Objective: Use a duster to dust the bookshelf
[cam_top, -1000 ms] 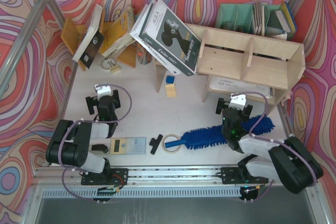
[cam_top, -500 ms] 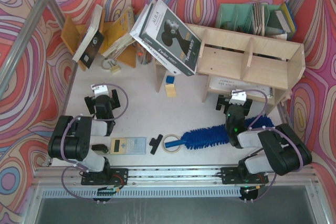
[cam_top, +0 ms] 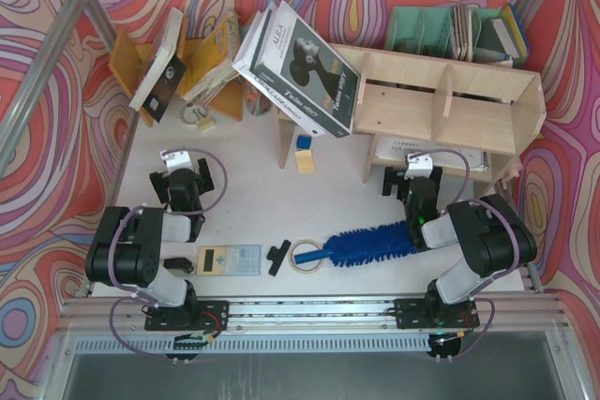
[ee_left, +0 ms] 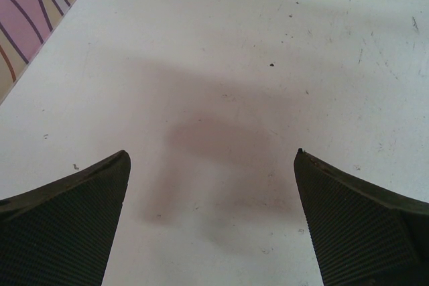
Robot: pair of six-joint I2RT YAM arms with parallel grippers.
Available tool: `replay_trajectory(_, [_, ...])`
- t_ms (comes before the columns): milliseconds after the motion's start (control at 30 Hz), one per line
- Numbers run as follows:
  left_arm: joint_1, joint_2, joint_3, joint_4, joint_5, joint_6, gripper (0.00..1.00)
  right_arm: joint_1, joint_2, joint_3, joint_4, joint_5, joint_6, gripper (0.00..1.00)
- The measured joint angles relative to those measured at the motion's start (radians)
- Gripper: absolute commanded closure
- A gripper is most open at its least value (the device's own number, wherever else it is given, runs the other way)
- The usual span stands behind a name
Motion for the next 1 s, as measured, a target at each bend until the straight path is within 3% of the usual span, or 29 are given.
replay_trajectory(1000, [0.006,0.000,0.003,-0.003,0.007,-0.006,0.02,-0.060,0.064,0.050,0.008,-0.112,0.013,0.03])
